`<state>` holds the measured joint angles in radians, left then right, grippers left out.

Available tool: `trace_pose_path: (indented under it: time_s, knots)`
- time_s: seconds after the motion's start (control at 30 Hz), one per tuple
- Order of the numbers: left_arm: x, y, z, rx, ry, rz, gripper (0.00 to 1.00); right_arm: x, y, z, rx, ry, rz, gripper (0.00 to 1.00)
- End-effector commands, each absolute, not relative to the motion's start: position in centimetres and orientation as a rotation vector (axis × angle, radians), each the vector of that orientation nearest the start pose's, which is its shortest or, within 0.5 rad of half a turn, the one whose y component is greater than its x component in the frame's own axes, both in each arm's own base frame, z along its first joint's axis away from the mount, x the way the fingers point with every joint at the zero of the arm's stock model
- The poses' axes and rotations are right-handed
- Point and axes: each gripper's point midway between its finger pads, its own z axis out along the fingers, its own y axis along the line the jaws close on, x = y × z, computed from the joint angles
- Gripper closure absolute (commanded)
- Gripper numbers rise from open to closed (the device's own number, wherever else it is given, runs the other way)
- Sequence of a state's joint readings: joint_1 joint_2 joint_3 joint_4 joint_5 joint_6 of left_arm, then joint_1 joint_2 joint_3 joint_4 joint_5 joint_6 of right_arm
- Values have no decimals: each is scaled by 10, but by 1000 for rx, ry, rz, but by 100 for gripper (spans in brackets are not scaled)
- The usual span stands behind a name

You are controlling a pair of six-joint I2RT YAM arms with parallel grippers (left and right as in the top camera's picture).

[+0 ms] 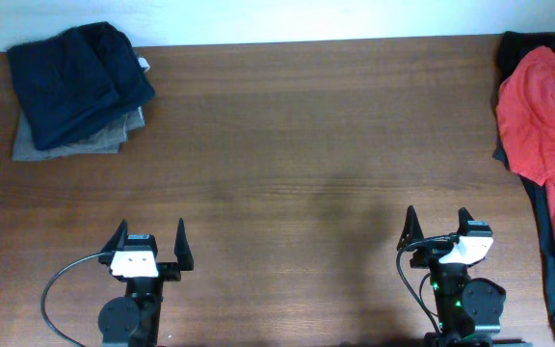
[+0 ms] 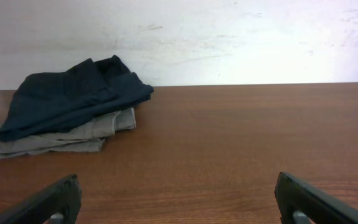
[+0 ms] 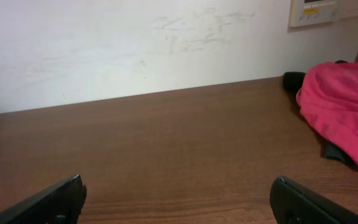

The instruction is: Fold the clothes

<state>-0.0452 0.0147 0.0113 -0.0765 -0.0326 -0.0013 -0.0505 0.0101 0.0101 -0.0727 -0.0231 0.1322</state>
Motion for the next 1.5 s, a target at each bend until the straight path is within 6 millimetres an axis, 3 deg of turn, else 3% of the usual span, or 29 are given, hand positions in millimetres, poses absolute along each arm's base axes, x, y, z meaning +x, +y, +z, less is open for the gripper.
trace_pose_path:
  time_s: [0.0, 0.87, 0.93, 1.07, 1.27, 1.33, 1.37, 1.47]
  knots:
    - [246, -6, 156, 14, 1651, -16, 1, 246, -9, 156, 138, 1643, 79, 1]
    - [246, -6, 156, 14, 1651, -16, 1, 246, -8, 157, 137, 1640, 88, 1]
    - [246, -6, 156, 14, 1651, -16, 1, 245, 12, 159, 47, 1637, 183, 1]
    - [246, -6, 156, 13, 1651, -16, 1, 242, 34, 163, -17, 1629, 320, 1]
    - [246, -6, 156, 13, 1651, -16, 1, 239, 46, 165, 20, 1630, 474, 1]
    - [246, -6, 156, 14, 1651, -16, 1, 239, 46, 177, 21, 1582, 483, 1]
    - [246, -6, 156, 14, 1651, -16, 1, 238, 46, 201, -4, 1485, 469, 1]
    - [246, -6, 156, 13, 1651, -16, 1, 230, 43, 246, -62, 1299, 402, 1]
